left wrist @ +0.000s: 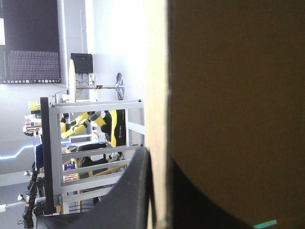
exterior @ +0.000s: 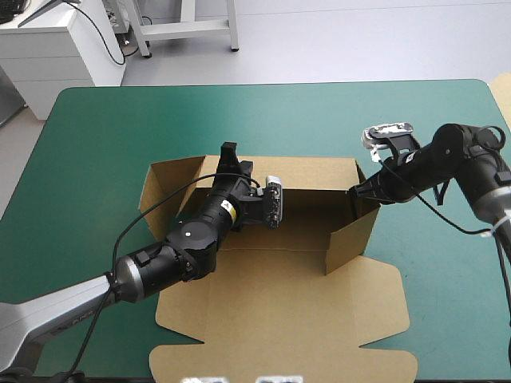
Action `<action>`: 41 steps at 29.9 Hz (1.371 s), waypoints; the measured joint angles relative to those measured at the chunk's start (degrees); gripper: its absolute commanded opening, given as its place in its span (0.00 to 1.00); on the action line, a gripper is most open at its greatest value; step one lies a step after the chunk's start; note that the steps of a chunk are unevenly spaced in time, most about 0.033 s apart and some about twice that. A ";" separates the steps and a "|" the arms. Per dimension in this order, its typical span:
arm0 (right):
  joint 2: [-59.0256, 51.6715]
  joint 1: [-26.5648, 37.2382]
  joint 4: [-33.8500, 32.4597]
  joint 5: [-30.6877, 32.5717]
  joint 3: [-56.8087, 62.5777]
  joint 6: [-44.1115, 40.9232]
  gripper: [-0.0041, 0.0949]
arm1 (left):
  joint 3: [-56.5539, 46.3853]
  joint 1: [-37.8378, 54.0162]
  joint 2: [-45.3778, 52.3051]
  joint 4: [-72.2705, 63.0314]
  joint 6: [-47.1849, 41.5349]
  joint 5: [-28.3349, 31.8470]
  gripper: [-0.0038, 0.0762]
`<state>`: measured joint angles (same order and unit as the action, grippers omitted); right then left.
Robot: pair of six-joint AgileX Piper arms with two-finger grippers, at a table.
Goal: Fold the box
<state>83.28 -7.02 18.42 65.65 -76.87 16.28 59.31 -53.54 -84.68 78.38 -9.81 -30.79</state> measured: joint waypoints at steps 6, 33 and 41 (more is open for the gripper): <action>-7.51 0.00 3.77 -11.07 9.63 9.45 0.02 | 0.00 0.00 0.00 0.00 0.00 -0.02 0.04; -23.36 0.04 21.18 -29.87 34.23 47.07 0.38 | 0.62 0.00 -1.70 -1.75 4.70 -0.44 0.04; -23.36 0.04 20.21 -28.02 34.23 48.45 0.49 | 0.91 0.00 -1.81 -4.40 5.87 -0.25 0.04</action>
<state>59.92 -6.98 38.63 37.63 -42.64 64.74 60.22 -53.54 -86.49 73.98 -3.94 -31.04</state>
